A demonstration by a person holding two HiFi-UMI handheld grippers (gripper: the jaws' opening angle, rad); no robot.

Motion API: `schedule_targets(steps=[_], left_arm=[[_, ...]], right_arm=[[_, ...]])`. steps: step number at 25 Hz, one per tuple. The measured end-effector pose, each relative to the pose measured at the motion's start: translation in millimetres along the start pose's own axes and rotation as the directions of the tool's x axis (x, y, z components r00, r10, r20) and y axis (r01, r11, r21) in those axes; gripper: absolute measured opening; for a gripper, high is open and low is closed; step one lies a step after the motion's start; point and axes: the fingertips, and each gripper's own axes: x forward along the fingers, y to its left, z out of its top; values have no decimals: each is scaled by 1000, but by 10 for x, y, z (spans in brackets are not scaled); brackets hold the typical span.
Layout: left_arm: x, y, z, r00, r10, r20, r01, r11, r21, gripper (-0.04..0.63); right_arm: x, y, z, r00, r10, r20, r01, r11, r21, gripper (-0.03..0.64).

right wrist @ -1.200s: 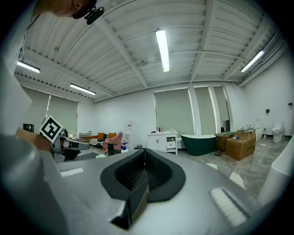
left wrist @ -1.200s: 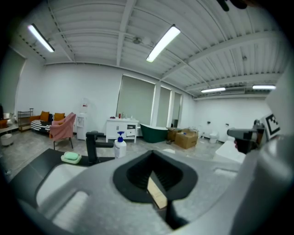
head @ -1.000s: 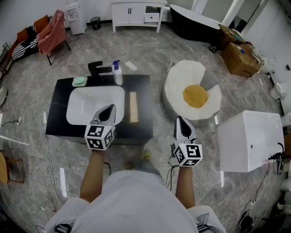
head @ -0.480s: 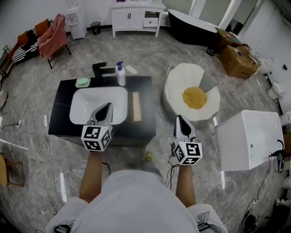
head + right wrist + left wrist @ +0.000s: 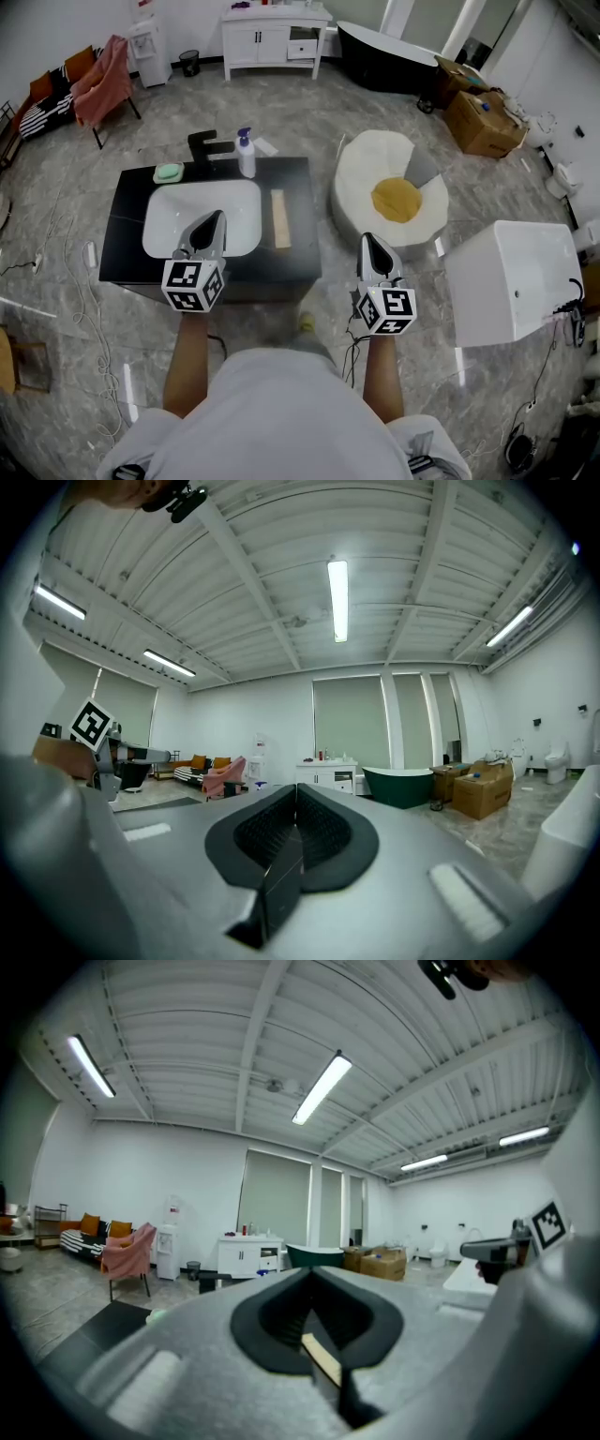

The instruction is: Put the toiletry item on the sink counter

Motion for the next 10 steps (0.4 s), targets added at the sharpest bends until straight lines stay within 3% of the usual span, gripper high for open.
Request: schedule_targets(steps=[10], left_arm=[[-70, 48, 61, 1000, -5, 21, 4, 1000, 5, -3]], right_arm=[[-46, 40, 34, 1000, -18, 13, 17, 1000, 4, 5]])
